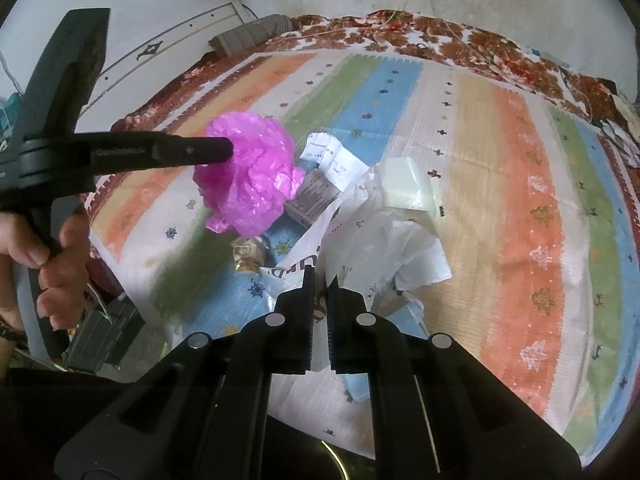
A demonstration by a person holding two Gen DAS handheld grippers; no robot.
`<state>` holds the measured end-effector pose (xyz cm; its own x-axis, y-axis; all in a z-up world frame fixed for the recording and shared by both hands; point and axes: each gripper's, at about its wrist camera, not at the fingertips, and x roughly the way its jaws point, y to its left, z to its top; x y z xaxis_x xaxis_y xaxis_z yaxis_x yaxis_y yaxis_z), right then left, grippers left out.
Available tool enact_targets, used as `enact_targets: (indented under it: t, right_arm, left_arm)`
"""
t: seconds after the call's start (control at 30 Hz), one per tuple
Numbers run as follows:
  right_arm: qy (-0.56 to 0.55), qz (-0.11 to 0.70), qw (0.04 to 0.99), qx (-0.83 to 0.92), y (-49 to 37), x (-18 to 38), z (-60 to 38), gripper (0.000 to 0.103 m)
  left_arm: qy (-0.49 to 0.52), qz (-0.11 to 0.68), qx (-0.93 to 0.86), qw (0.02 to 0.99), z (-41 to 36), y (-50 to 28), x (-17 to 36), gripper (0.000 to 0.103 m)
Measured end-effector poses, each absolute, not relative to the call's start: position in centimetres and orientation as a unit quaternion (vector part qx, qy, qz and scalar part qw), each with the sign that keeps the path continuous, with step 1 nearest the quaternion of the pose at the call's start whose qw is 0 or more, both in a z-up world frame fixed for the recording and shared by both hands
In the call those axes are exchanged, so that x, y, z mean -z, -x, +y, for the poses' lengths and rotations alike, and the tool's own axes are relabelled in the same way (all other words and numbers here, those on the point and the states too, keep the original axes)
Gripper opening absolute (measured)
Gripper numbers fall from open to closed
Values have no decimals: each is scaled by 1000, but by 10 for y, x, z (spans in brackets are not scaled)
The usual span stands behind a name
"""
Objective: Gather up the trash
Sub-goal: 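Carry both bags to the bin and open both tools to drop them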
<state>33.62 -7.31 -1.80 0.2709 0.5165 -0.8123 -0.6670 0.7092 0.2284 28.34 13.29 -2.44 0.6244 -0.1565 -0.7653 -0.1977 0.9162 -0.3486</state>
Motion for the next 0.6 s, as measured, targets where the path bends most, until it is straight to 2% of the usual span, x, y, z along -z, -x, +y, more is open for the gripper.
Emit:
enact_targets:
  t: [0.6]
  right_arm:
    - [96,437,811,-377,-292,-24,-105,3]
  left_arm:
    - [219,419,-11,881,117,-233,-8,6]
